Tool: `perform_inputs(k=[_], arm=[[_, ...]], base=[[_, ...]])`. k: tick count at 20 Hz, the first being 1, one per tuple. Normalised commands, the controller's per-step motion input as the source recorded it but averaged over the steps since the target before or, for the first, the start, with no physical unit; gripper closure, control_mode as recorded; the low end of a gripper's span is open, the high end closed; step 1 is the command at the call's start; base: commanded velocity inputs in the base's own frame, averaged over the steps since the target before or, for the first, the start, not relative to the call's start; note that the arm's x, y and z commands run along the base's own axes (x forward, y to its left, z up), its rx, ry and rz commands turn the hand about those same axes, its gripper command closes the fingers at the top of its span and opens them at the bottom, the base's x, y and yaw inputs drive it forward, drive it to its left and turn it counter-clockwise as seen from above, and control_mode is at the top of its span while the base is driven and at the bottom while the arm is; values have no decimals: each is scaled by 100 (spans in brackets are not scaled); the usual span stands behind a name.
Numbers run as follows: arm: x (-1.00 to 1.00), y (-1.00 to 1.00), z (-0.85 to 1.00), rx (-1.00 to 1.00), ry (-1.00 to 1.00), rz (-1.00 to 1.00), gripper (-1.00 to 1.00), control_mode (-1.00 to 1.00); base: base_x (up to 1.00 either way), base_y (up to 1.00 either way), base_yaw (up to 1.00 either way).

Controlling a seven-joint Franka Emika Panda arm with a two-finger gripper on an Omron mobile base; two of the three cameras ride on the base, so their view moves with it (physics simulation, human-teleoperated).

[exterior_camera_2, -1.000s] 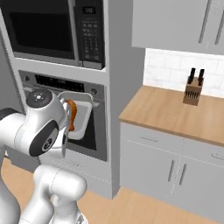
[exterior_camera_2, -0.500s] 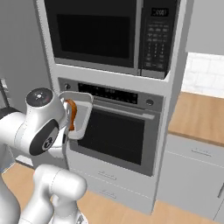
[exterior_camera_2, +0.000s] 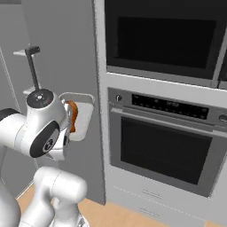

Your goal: Take the meat container that has the chicken drumstick and place it on the second highest rack of the freezer. Then take the vegetable container that has the garlic and avocado and place it on the highest rack of the freezer.

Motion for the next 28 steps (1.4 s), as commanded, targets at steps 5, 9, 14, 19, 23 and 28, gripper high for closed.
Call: perform_inputs(k=[5, 9, 14, 19, 23, 28], arm=[[0, 0, 0, 0, 0, 0, 100, 100], [0, 0, 0, 0, 0, 0, 100, 100], [0, 0, 0, 0, 0, 0, 100, 100], [0, 0, 0, 0, 0, 0, 100, 100], [0, 0, 0, 0, 0, 0, 100, 100], [0, 0, 0, 0, 0, 0, 100, 100]], base=[[56, 97, 2], [68, 86, 4], [63, 48, 1], [33, 13, 0], [15, 12, -2], [30, 44, -10]])
